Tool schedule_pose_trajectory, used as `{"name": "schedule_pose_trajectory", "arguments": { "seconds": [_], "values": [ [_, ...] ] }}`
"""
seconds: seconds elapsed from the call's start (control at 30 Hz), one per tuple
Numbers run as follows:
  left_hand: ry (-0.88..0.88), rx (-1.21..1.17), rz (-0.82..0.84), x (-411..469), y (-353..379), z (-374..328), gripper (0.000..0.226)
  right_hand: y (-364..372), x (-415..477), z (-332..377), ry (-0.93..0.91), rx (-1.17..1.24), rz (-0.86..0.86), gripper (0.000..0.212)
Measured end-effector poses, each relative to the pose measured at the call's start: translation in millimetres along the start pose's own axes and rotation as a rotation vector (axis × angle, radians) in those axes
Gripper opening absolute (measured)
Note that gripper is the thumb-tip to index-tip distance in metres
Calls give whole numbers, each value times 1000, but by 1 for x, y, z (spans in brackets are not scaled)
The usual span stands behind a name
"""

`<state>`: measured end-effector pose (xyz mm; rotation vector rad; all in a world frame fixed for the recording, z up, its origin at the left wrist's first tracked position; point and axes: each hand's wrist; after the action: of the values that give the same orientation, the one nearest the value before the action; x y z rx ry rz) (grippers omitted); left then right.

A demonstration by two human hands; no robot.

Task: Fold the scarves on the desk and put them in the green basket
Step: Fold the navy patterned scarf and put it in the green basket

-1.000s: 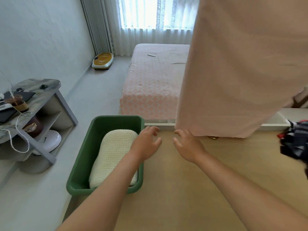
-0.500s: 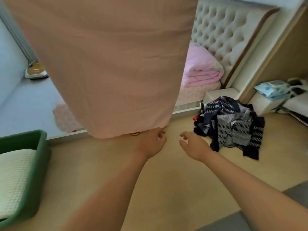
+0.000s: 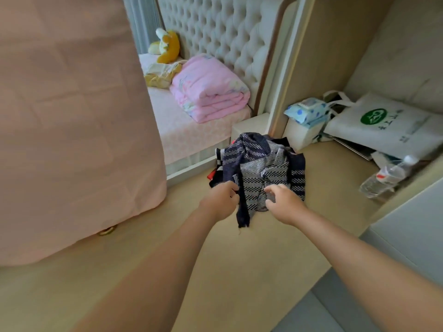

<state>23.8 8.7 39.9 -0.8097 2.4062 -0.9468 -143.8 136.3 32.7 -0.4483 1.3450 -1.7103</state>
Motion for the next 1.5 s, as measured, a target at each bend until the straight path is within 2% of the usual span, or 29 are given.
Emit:
{"name": "schedule_pose_trajectory", "arguments": {
  "seconds": [0.17, 0.33, 0.4, 0.47, 0.5, 0.6, 0.63, 0.73, 0.8, 0.83, 0.9, 0.93, 1.0, 1.1, 1.13, 1.2, 1.27, 1.37, 1.43, 1.5],
  "values": [
    [-25, 10, 23, 84, 39, -23, 13, -7, 82, -56, -36, -40, 7, 41],
    [-91, 86, 56, 159, 80, -36, 49, -11, 158, -94, -130, -194, 68, 63],
    [-77, 130, 54, 181, 91, -42, 57, -9, 183, -104, -171, -319, 110, 77],
    [-72, 179, 87, 192, 97, -43, 69, -6, 194, -108, -211, -458, 101, 81],
    [-75, 200, 109, 198, 100, -43, 74, -5, 199, -110, -223, -488, 82, 75],
    [-79, 237, 156, 208, 107, -40, 87, -6, 207, -114, -271, -414, -2, 24],
    [-78, 242, 155, 209, 106, -40, 92, -6, 208, -116, -282, -354, -17, 15],
    [-56, 273, 132, 209, 102, -40, 100, -12, 205, -119, -347, -181, -1, 25],
    [-67, 241, 139, 208, 98, -42, 92, -15, 198, -118, -413, -137, -33, 32],
    [-68, 224, 141, 206, 96, -43, 78, -15, 195, -117, -440, -108, -89, 31],
    [-73, 206, 150, 200, 91, -45, 35, -15, 186, -114, -451, -38, -193, 25],
    [-87, 197, 157, 193, 87, -47, 22, -14, 181, -112, -433, -8, -213, 23],
    [-102, 171, 154, 178, 79, -47, 23, -16, 173, -107, -368, 34, -167, 38],
    [-147, 110, 106, 150, 63, -40, 35, -19, 162, -98, -203, 18, 59, 80],
    [-157, 91, 84, 140, 56, -36, 34, -19, 156, -93, -161, 10, 107, 80],
    [-178, 65, 50, 116, 42, -27, 21, -17, 143, -77, -134, -22, 134, 50],
    [-198, 104, 21, 92, 27, -18, 25, -13, 124, -54, -160, -106, 120, 24],
    [-243, 167, 39, 57, 8, 3, 20, -1, 93, -17, -199, -90, 64, 27],
    [-275, 175, 46, 30, -2, 21, 34, 6, 70, 7, -143, 84, 97, 24],
    [-299, 233, 72, 4, -13, 38, 38, 16, 48, 28, -106, 203, 160, 16]
  ]
}}
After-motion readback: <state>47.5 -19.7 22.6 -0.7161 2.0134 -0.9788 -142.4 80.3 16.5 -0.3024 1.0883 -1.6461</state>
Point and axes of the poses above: each hand's wrist, its own x-axis towards the middle knuckle, its own y-axis out of the palm, z = x × y, and after that the axes turned 3 degrees about -x, right-handed
